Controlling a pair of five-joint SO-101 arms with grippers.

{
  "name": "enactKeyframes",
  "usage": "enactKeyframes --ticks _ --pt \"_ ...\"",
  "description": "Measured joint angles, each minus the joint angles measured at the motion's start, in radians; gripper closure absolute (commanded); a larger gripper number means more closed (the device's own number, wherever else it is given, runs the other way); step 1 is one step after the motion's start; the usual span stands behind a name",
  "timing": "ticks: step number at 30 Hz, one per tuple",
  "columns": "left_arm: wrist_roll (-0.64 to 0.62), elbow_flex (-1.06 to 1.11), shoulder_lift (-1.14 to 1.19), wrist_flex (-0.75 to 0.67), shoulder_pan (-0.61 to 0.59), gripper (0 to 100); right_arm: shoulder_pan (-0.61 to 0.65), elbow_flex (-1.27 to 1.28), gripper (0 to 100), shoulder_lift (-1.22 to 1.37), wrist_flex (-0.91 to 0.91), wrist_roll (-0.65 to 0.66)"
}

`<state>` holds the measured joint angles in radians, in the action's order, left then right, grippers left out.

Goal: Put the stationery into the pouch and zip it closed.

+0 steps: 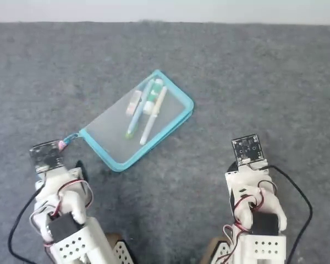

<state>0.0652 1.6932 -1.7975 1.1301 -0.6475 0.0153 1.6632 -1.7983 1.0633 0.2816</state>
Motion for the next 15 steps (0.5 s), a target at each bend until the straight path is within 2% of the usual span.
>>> enactKeyframes --ticks 15 --pt "0.000 0.000 0.000 0.000 -0.040 79 0.000 0.002 99.1 0.000 0.000 -0.002"
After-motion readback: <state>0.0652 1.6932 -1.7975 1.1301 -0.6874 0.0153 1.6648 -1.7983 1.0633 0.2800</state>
